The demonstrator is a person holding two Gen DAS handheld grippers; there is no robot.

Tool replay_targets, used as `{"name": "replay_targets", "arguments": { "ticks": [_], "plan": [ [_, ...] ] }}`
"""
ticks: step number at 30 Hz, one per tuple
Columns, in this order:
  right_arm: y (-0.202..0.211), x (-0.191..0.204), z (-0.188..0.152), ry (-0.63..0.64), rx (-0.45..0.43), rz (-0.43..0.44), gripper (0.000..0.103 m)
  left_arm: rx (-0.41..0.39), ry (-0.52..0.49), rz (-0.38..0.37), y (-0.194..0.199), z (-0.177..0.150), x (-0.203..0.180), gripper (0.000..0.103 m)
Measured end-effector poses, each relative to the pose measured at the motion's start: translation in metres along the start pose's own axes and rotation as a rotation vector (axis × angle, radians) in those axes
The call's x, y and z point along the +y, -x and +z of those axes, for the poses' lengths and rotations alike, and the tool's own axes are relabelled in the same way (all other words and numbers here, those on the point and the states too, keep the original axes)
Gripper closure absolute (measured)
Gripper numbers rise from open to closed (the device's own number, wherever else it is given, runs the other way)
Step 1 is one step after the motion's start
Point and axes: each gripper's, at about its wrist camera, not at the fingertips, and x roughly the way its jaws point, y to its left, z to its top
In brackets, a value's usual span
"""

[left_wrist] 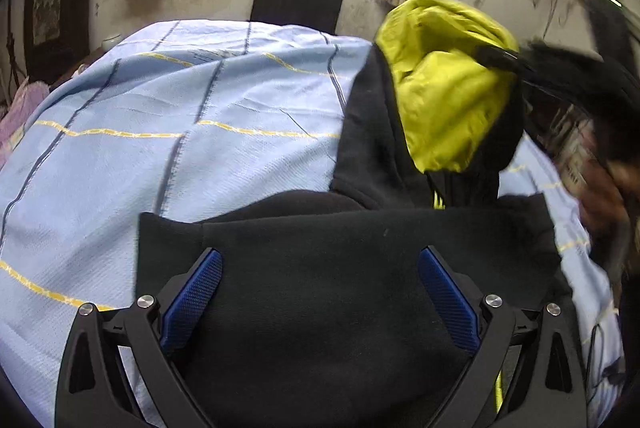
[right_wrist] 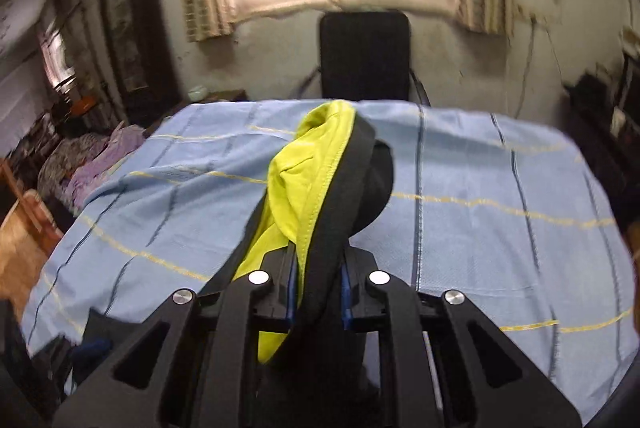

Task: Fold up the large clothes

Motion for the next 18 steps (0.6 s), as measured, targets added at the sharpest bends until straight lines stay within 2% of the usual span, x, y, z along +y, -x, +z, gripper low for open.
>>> {"name": "replay_targets", "arguments": {
  "ticks": [3,5,10,11,14,16,18],
  "plan": [
    [0.037,0.032,-0.016,0.142,-0.034,-0.002,0.088,-0.048,0.025,-0.002,0.019,0.004,0.008,0.004],
    [0.062,0.053,-0.040,0.242,-0.035,-0.010,0.088,-0.080,0.042,0.000,0.031,0.007,0.014,0.004],
    [0.095,0.067,-0.105,0.358,0.039,-0.032,0.086,-0.112,0.158,-0.039,0.069,-0.001,0.041,0.004],
    [0.095,0.065,-0.121,0.374,0.093,-0.027,0.082,-0.110,0.180,-0.052,0.074,-0.005,0.045,0.004],
    [0.098,0.058,-0.161,0.380,0.196,-0.052,0.071,-0.076,0.243,-0.097,0.080,-0.020,0.055,0.004],
    [0.108,0.048,-0.175,0.324,0.231,-0.012,0.070,-0.019,0.257,-0.117,0.075,-0.027,0.056,0.004],
    [0.123,0.039,-0.181,0.247,0.228,0.040,0.068,0.019,0.245,-0.132,0.071,-0.034,0.049,0.004]
  ]
}}
